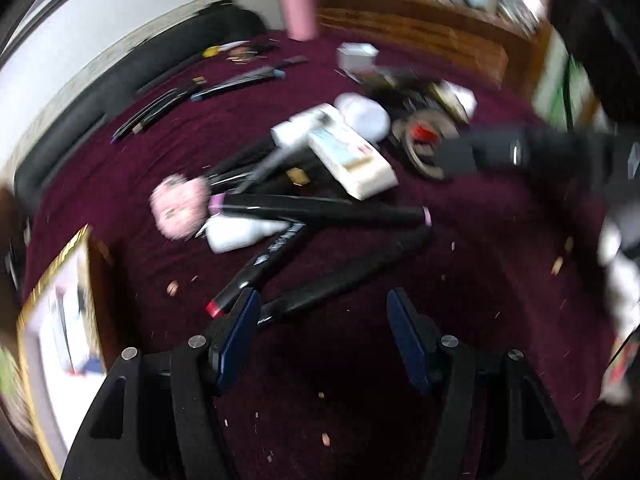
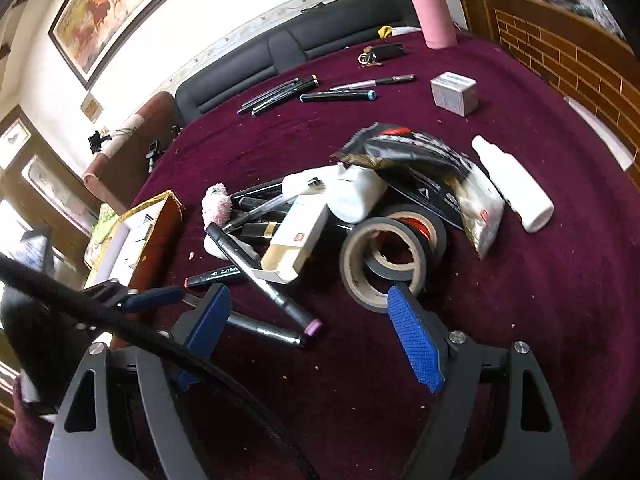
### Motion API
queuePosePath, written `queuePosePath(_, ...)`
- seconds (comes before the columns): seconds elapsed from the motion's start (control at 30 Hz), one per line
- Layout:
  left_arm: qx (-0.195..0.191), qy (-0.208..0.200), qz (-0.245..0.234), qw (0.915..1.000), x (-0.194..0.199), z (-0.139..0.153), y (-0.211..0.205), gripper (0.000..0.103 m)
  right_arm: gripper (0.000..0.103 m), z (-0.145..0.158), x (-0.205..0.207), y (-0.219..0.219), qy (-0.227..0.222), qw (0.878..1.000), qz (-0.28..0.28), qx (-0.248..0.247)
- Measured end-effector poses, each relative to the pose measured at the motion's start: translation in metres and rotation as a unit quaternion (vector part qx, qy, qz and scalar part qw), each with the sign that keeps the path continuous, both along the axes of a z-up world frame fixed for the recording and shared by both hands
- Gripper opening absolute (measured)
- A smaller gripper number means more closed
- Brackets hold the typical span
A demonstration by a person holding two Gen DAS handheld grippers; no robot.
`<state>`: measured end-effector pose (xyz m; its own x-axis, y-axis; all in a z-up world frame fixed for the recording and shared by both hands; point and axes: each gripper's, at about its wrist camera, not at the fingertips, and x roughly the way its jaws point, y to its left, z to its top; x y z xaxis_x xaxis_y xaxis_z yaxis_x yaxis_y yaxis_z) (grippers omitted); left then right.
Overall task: Organize objects
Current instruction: 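Move both tools back to the pile and grasp a black marker with left tool, then grasp the pink-ended black marker with right tool while left holds its marker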
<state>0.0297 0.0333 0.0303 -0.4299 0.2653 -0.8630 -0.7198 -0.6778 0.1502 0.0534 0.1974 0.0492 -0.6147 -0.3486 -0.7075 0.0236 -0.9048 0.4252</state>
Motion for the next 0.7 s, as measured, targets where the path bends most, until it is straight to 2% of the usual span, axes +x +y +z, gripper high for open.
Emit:
queuePosePath(0.1, -0.053, 0.019, -0.023, 0.9982, -0.006, -0.013, 0.013, 0.059, 0.081, -0.003, -0.001, 0.004, -0.001, 1.0, 0.001, -0.01)
queuePosePath(0.2, -0.043, -0.001, -0.031, 0.9986, -0.013, -0.01, 0.014, 0.056, 0.081, -0.004, -0.002, 0.003, -0.002, 1.0, 0.008, -0.016)
queuePosePath(0.27, -0.016, -0.053, -0.033, 0.9979, -0.015, -0.009, 0.01, 0.024, 0.081, -0.006, -0.004, 0.004, -0.002, 1.0, 0.013, -0.018)
queuePosePath(0.3, -0.001, -0.076, -0.035, 0.9965, -0.013, -0.008, 0.008, 0.018, 0.081, -0.007, -0.005, 0.004, -0.002, 1.0, 0.015, -0.019)
queuePosePath(0.33, 0.002, -0.081, -0.04, 0.9959, -0.006, -0.008, 0.007, 0.014, 0.081, -0.007, -0.007, 0.003, -0.004, 1.0, 0.019, -0.018)
queuePosePath(0.5, -0.01, -0.086, -0.053, 0.9949, 0.024, -0.006, 0.01, 0.014, 0.081, -0.011, -0.013, -0.002, -0.01, 0.999, 0.04, -0.01)
queuePosePath(0.6, -0.007, -0.077, -0.032, 0.9965, 0.029, -0.006, 0.011, 0.015, 0.081, -0.013, -0.017, -0.006, -0.014, 0.999, 0.051, -0.002)
queuePosePath(0.7, 0.017, -0.057, -0.005, 0.9982, 0.035, -0.007, 0.014, 0.015, 0.081, -0.01, -0.017, -0.005, -0.01, 0.999, 0.048, -0.007)
